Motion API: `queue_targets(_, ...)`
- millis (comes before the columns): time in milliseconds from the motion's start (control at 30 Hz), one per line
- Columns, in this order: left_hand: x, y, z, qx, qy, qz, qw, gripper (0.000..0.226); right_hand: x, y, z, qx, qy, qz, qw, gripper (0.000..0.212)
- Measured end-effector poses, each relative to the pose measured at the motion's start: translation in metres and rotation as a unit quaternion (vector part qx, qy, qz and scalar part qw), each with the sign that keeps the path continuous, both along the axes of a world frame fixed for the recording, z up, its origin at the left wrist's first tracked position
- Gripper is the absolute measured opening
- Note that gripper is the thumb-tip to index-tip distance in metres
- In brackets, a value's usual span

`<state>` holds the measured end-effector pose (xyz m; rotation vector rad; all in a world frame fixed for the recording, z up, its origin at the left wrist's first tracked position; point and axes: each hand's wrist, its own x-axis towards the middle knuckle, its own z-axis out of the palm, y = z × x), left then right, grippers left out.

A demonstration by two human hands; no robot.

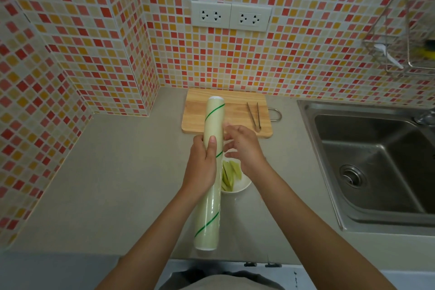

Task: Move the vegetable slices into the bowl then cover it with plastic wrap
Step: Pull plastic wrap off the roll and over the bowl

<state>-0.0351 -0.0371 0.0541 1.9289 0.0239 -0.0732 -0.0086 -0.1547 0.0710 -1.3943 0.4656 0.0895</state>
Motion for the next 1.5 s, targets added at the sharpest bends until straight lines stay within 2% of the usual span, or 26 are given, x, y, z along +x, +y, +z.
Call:
queue_targets(100,0.002,0.001,0.000,0.000,0.003,0.001,1.000,0.032,0.000,0.002,0.000,-0.039,-0.019,-0.004,0.999,0.016)
queue_targets(267,0.008,0.002,0.002,-0.017,0.015,0.006,1.000,0.033,-0.005,0.003,0.001,-0.018,-0.006,-0.023,1.000,0.026)
queue_targets(333,0.009,0.001,0.003,-0.021,0.018,0.010,1.000,0.034,-0.011,0.011,-0.002,-0.071,-0.003,0.009,0.997,0.032)
queue_targets(433,0.012,0.001,0.004,-0.015,0.013,0.006,1.000,0.034,-0.016,0.017,-0.009,-0.139,-0.049,0.008,0.989,0.033)
queue_targets(633,0.019,0.004,0.007,-0.029,0.017,0.010,0.999,0.036,-0.016,0.006,-0.005,-0.096,-0.054,-0.002,0.994,0.033)
queue_targets(733,0.019,0.001,0.007,-0.027,0.009,0.016,0.999,0.036,-0.025,0.017,-0.008,-0.135,-0.049,0.012,0.990,0.043)
queue_targets(800,0.019,0.000,0.007,-0.025,0.003,0.019,0.999,0.035,-0.032,0.025,-0.015,-0.204,-0.066,0.027,0.976,0.039)
queue_targets(867,0.021,0.002,0.008,-0.019,-0.002,0.020,1.000,0.035,-0.036,0.025,-0.019,-0.232,-0.080,0.027,0.969,0.036)
queue_targets(1100,0.029,0.002,0.010,-0.013,0.004,0.024,1.000,0.033,-0.034,0.018,-0.012,-0.205,-0.074,0.029,0.975,0.040)
queue_targets(1167,0.031,-0.001,0.011,-0.012,0.003,0.025,1.000,0.034,-0.039,0.024,-0.012,-0.265,-0.067,0.038,0.961,0.044)
queue_targets(1267,0.035,-0.002,0.013,-0.005,0.003,0.018,1.000,0.036,-0.043,0.027,-0.015,-0.343,-0.091,0.051,0.934,0.038)
queue_targets(1367,0.039,0.000,0.015,0.001,0.003,0.016,1.000,0.038,-0.039,0.021,-0.011,-0.346,-0.088,0.063,0.932,0.033)
queue_targets(1500,0.042,-0.001,0.017,0.004,0.004,0.020,1.000,0.039,-0.040,0.018,-0.004,-0.329,-0.088,0.063,0.938,0.037)
